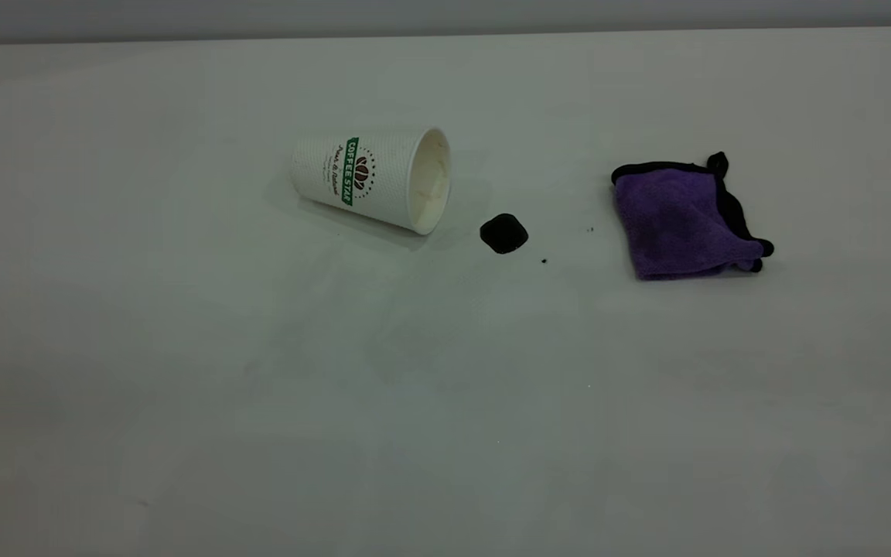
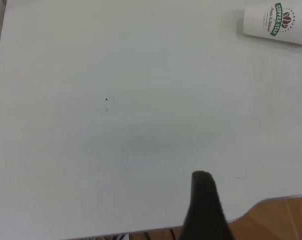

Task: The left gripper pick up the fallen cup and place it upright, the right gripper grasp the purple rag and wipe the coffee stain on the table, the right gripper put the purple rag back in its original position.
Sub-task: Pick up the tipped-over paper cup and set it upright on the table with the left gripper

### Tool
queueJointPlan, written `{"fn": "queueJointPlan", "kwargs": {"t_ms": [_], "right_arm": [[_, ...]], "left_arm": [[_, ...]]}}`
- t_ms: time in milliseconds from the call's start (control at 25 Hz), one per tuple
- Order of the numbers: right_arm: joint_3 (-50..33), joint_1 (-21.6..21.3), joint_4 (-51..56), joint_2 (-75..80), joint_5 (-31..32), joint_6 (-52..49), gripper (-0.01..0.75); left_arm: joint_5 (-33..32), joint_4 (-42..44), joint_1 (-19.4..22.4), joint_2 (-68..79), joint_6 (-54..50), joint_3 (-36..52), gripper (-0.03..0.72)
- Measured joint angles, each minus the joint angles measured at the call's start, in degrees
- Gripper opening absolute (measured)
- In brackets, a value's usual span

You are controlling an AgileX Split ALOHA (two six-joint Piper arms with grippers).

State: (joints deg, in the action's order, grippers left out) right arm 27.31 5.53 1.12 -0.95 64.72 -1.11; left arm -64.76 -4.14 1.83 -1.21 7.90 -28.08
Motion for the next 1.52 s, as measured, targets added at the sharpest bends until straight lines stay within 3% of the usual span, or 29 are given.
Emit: {"fn": "queueJointPlan", "kwargs": {"t_ms": [1520], "right_arm": [[0.0,0.0,0.0,0.0,0.0,0.0,0.442]], "left_arm": [[0.4,0.1,0.0,1.2,-0.2,-0.9,0.586]]}}
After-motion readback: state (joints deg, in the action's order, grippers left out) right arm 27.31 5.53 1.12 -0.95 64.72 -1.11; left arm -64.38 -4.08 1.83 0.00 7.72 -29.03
